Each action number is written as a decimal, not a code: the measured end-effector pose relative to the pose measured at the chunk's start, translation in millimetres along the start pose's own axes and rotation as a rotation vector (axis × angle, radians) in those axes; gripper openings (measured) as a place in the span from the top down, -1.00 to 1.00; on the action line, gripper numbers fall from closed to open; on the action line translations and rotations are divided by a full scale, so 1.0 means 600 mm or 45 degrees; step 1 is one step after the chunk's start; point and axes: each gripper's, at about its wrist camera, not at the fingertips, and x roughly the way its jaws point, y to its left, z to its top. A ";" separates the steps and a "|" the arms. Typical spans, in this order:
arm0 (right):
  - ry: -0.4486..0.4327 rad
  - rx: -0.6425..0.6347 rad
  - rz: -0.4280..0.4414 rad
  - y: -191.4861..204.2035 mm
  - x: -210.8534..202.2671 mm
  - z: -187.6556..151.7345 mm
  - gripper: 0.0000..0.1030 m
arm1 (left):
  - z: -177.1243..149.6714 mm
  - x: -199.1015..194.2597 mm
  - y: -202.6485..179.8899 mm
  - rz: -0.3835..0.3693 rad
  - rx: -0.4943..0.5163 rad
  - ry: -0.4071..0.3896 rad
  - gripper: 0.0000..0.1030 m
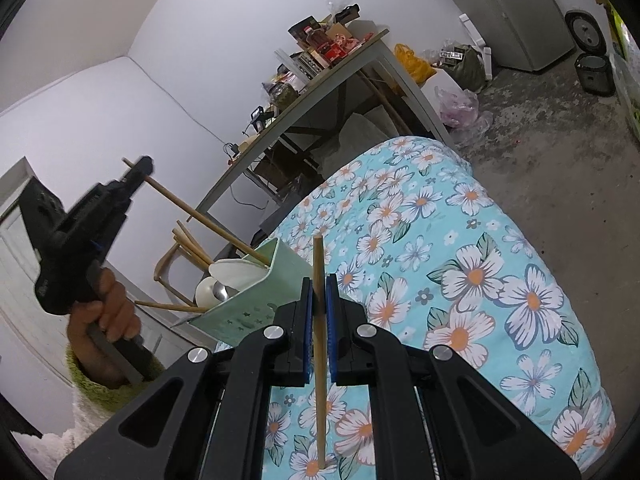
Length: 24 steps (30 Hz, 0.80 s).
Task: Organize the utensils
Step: 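Lower the left gripper's chopstick into the green holder and open it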
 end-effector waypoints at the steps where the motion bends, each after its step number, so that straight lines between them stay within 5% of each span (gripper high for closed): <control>1: 0.000 0.004 0.002 -0.002 0.000 0.000 0.87 | -0.004 0.007 0.002 -0.009 -0.008 0.022 0.90; 4: -0.002 0.011 0.006 -0.006 0.001 0.000 0.87 | -0.011 0.017 0.007 -0.021 -0.027 0.059 0.73; 6: -0.003 0.016 0.009 -0.008 0.001 -0.001 0.87 | -0.012 0.015 0.007 -0.017 -0.036 0.053 0.31; 24: -0.041 0.025 0.020 -0.005 -0.014 -0.001 0.87 | -0.018 -0.070 -0.031 -0.015 0.024 -0.020 -0.34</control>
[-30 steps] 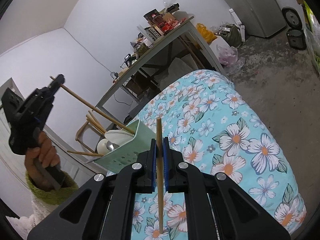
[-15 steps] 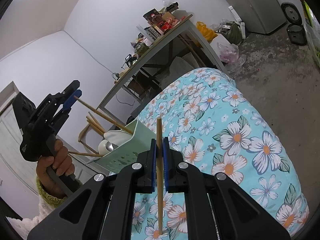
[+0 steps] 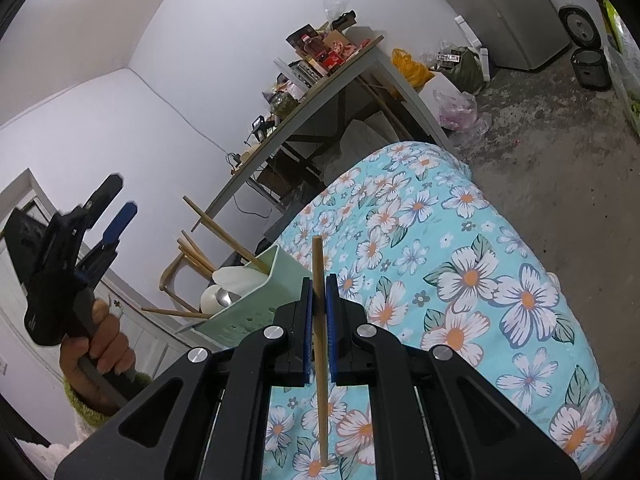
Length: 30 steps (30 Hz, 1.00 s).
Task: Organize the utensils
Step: 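Lower the left gripper's chopstick into the green holder and open it, then lower the right gripper's chopstick into the green holder and open it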
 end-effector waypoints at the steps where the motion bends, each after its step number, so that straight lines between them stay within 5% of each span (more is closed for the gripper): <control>1: -0.005 -0.004 0.000 0.002 -0.002 0.001 0.87 | -0.004 -0.009 -0.001 -0.006 0.003 0.005 -0.36; 14: -0.082 -0.070 0.021 0.047 -0.037 0.013 0.87 | -0.109 -0.090 0.008 0.014 0.082 0.221 -0.54; 20: -0.105 -0.131 0.022 0.083 -0.046 0.023 0.87 | -0.174 -0.113 0.049 0.063 0.004 0.329 -0.54; 30: -0.165 -0.291 -0.013 0.167 -0.061 0.061 0.87 | -0.226 -0.143 0.109 0.086 -0.110 0.361 -0.62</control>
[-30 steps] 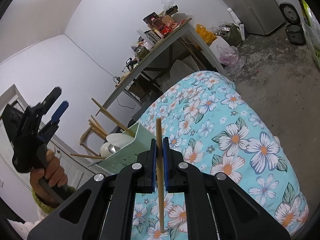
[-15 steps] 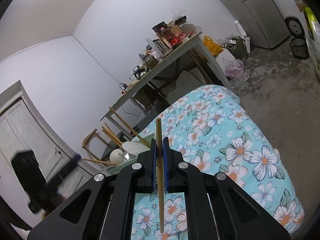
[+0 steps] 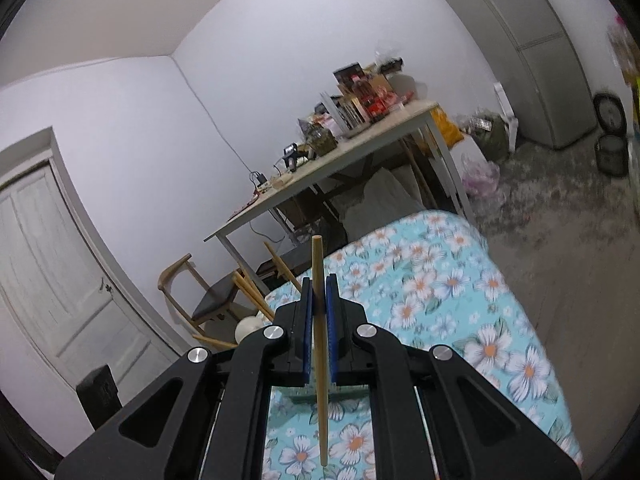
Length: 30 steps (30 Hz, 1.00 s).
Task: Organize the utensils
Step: 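Lower the right gripper's chopstick into the green holder and open it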
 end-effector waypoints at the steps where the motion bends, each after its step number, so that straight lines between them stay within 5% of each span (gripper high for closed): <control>1: -0.011 -0.016 0.001 0.006 -0.003 0.009 0.87 | -0.004 -0.001 0.003 -0.004 -0.008 0.001 -0.62; 18: -0.179 -0.298 0.050 0.126 0.043 0.178 0.87 | -0.055 0.015 0.027 -0.018 -0.094 0.049 -0.69; 30: -0.015 -0.414 -0.057 0.115 0.174 0.122 0.87 | -0.065 0.038 0.039 -0.010 -0.114 0.078 -0.73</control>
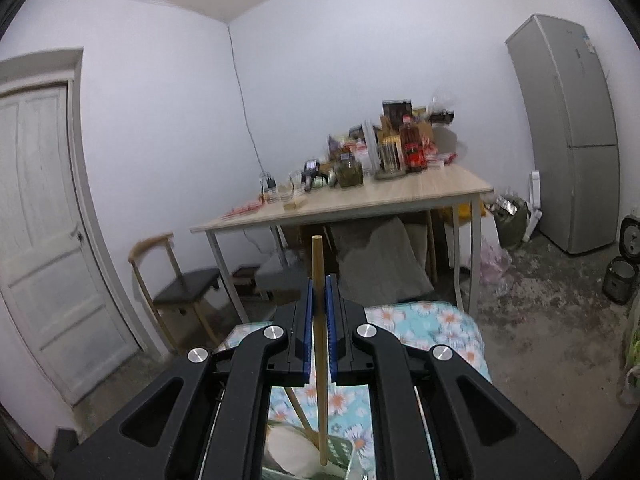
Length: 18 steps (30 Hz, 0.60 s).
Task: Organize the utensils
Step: 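Lower the right gripper's chopstick into the green holder and open it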
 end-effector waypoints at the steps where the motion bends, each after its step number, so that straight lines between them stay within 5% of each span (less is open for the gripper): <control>1: 0.036 -0.015 -0.011 0.000 0.011 -0.012 0.87 | 0.000 0.001 0.001 0.000 -0.002 0.001 -0.73; 4: 0.111 -0.056 -0.041 0.004 0.028 -0.036 0.79 | 0.001 0.004 0.000 0.001 -0.005 0.003 -0.73; 7: 0.111 -0.028 -0.048 -0.003 0.019 -0.044 0.16 | 0.002 0.004 -0.001 0.001 -0.005 0.001 -0.73; 18: 0.043 0.148 0.000 -0.037 -0.094 -0.074 0.00 | 0.011 -0.019 -0.017 0.014 -0.056 -0.039 -0.81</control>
